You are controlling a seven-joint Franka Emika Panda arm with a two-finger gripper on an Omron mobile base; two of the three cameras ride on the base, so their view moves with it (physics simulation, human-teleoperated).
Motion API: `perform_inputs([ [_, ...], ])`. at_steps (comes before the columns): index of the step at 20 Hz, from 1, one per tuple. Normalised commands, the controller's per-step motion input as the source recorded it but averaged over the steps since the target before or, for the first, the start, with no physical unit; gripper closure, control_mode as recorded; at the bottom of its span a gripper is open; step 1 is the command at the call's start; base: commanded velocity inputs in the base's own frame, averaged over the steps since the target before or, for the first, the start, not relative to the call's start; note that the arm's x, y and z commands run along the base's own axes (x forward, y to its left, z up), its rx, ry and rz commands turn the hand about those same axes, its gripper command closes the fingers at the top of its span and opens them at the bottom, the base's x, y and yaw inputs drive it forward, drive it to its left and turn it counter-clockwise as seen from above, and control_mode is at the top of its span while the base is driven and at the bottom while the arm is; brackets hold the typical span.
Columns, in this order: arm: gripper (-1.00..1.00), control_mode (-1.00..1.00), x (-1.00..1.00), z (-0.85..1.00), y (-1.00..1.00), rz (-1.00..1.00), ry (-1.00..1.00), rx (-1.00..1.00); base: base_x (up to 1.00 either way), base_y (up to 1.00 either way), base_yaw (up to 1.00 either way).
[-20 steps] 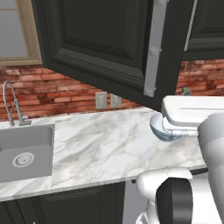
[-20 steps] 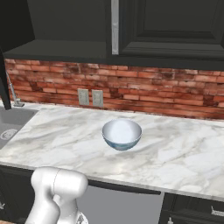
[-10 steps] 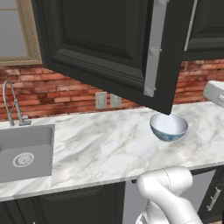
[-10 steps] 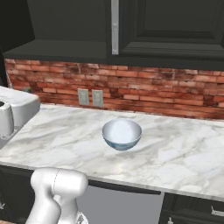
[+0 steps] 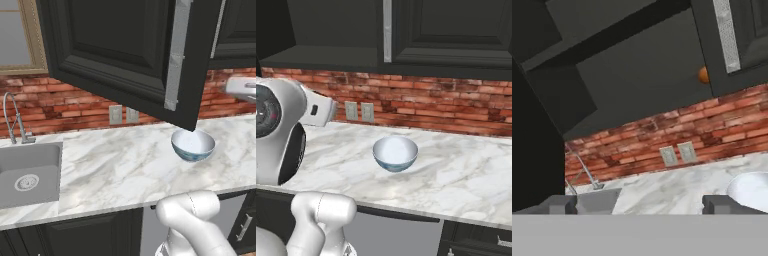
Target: Open the cabinet. Pick the tangerine and tangerine from the cabinet and place them into the bowl. Then close the cabinet.
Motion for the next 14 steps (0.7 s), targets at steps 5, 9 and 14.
perform_inputs([
  [5,-1.0,-1.0,0.82,-0.36,0.0,0.24,0.25,0.16,0.0,0.0,0.0],
  [9,-1.0,-1.0,0.48,-0.5,0.02,0.23,0.05,0.13,0.0,0.0,0.0],
  [14,-1.0,-1.0,0.41,-0.12,0.07,0.09,0.0,0.06,0.0,0.0,0.0],
])
